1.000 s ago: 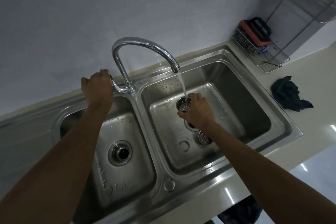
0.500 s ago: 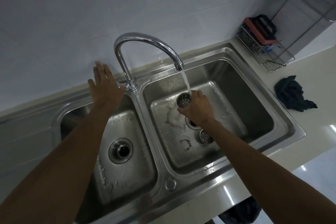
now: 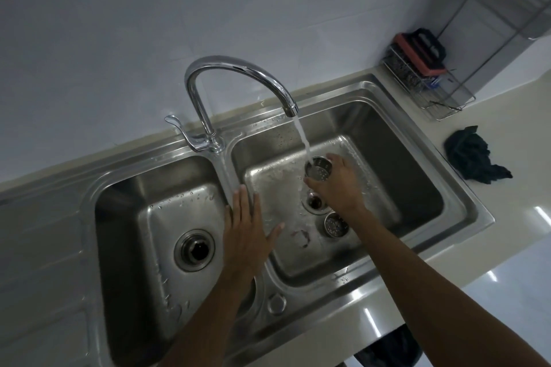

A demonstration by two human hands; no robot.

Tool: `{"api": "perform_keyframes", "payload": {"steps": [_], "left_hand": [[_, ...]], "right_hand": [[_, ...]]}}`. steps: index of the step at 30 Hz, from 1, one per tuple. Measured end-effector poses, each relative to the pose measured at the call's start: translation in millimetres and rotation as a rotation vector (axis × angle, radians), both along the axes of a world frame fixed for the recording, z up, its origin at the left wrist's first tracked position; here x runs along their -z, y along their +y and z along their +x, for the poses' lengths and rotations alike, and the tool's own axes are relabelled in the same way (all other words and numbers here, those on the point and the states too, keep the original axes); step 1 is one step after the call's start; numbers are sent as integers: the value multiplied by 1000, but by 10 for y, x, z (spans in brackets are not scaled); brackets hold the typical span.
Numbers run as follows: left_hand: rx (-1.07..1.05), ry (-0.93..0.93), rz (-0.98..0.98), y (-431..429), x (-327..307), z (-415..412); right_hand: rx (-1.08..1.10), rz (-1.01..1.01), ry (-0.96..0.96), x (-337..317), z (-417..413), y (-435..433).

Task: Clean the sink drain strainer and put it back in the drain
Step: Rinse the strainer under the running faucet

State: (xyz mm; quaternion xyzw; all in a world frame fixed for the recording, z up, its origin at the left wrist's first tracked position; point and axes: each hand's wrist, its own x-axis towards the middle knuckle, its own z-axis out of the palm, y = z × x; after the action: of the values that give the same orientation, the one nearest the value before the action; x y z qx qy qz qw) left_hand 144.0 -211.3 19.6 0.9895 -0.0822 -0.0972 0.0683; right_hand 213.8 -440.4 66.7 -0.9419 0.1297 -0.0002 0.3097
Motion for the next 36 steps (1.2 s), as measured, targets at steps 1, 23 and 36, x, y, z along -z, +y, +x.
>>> {"api": "perform_keyframes", "payload": {"steps": [1, 23, 36], "left_hand": [[6, -7, 11, -7, 34, -8], [109, -41, 64, -50, 94, 42], [277, -111, 21, -59, 95, -5]], "right_hand": [[33, 5, -4, 0, 33, -37], [874, 1884, 369, 265, 122, 7], [703, 1804, 452, 325, -69, -8]]}}
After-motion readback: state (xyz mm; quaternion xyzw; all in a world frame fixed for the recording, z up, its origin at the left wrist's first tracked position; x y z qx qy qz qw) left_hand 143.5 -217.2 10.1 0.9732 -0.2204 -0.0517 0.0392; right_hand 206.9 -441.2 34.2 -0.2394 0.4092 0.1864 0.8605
